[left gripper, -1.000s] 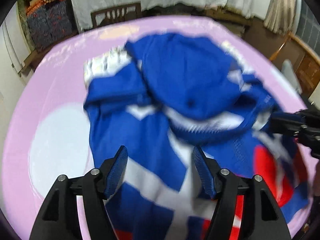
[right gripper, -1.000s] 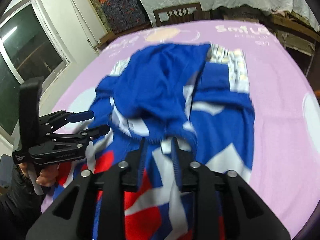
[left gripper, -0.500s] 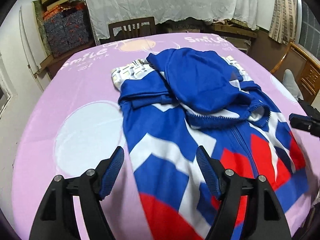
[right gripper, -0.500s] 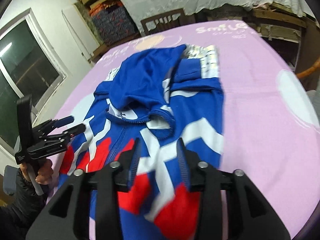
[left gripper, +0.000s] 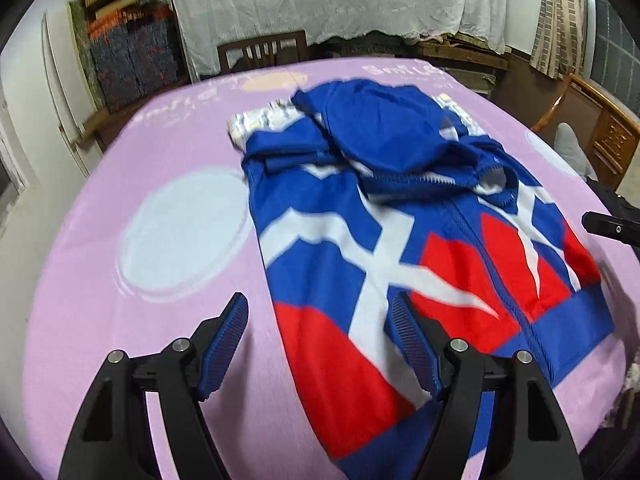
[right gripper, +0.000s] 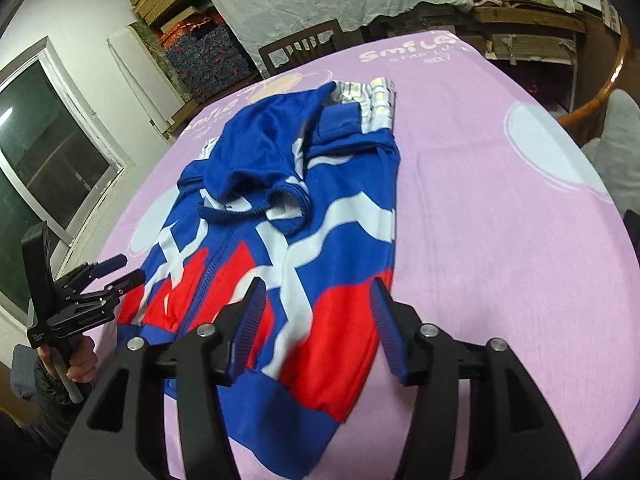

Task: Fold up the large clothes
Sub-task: 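Grasp the jacket's ribbed hem with the right tool and lift it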

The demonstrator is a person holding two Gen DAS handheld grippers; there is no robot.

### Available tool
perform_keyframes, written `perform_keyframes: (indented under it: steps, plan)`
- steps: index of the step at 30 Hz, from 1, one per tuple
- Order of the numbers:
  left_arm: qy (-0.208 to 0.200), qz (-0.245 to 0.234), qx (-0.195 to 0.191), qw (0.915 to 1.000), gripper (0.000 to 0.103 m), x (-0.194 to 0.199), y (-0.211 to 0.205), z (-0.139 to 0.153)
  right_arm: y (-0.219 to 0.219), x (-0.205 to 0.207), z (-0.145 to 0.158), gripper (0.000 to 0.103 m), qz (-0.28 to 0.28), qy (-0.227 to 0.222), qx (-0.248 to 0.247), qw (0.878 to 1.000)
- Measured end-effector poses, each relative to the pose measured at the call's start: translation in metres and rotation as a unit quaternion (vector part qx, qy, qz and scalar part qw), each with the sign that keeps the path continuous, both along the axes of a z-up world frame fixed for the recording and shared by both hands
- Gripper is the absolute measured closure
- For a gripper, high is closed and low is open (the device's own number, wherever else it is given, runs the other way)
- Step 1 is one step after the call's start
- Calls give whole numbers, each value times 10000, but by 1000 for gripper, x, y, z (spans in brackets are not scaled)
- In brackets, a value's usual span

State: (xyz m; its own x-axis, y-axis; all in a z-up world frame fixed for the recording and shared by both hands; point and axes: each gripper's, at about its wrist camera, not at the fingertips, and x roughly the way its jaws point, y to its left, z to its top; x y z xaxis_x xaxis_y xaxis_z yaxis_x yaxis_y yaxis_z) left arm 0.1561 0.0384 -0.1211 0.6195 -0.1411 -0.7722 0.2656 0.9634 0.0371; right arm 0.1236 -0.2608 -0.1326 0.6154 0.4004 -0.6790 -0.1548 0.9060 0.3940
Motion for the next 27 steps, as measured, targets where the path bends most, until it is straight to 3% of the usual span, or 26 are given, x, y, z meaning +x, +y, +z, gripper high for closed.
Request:
perform_keyframes:
  steps: [7, 17, 21, 27]
  plan:
    - [592, -144, -801, 9949, 28, -1, 23, -15, -14, -9, -11, 50, -5, 186, 355, 9992]
    - [921, -266, -1615, 9822, 29, 29, 25, -12, -16, 14, -30, 50, -11, 481, 758, 9960]
    - [1032, -427, -1666, 9797, 29, 23, 23, -12, -14, 14, -31, 50, 99, 573, 880, 9944]
    - [1076, -807, -1809, 9743, 29, -17, 21, -14, -6, -19, -33, 50, 470, 694, 1056, 9909]
